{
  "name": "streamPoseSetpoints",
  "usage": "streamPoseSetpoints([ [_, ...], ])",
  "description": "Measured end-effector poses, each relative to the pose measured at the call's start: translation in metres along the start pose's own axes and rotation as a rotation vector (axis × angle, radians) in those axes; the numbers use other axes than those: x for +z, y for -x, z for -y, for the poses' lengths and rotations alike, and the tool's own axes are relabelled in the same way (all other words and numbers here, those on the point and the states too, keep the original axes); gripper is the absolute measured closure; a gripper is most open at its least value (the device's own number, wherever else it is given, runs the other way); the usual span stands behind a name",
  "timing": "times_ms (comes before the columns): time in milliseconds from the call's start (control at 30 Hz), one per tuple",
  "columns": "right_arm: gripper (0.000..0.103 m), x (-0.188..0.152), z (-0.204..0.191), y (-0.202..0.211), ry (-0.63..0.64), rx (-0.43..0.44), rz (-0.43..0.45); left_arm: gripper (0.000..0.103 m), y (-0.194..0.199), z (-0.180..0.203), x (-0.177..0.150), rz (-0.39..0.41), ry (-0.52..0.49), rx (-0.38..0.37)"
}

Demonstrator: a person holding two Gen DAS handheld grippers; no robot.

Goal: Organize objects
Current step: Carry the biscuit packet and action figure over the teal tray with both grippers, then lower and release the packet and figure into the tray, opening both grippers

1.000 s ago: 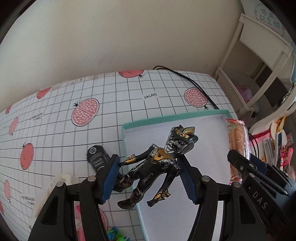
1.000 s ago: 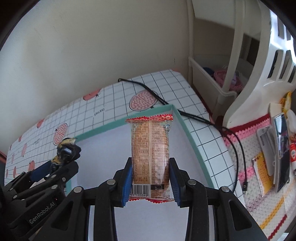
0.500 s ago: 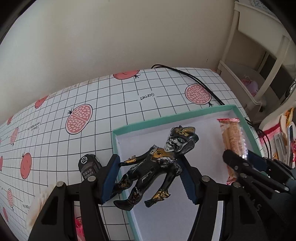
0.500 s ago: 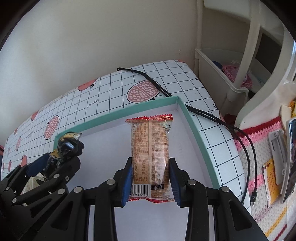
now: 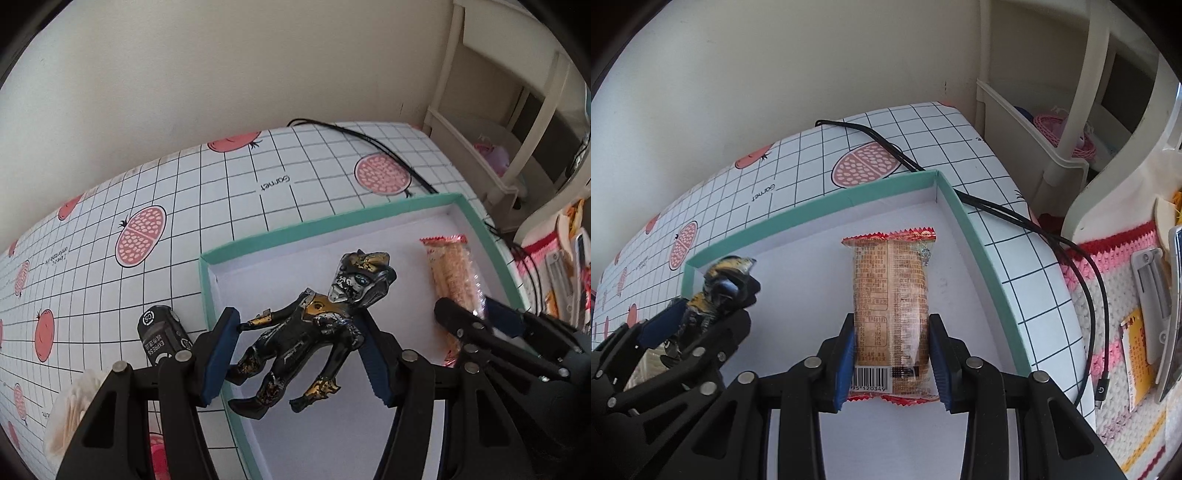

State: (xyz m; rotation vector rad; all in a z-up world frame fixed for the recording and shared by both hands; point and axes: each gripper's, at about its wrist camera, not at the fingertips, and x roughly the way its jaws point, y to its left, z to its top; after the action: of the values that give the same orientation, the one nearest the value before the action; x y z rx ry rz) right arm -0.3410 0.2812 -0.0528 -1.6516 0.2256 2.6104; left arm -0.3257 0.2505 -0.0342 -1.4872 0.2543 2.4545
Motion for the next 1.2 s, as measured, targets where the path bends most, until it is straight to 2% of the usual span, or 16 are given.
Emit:
streamPoseSetpoints([
  [633,0.062,0.000,0.002,0.001,0.020,-0.008,-0.021,0.037,-0.007,0.002,-0.002,-0.048,-0.022,0.006],
  [833,0.062,0.004,0.004,0.011,0.022,0.002,-0.012,0.034,0.003,0.002,0.002,-0.035,-0.019,0.009],
  [1133,0.054,0.011,0.005,0.031,0.019,0.019,0.022,0.030,0.024,0.000,0.008,0.002,-0.025,0.034],
  [1200,0.053,0.012,0.006,0.034,0.014,0.023,0.027,0.025,0.028,-0.002,0.009,0.004,-0.018,0.041],
])
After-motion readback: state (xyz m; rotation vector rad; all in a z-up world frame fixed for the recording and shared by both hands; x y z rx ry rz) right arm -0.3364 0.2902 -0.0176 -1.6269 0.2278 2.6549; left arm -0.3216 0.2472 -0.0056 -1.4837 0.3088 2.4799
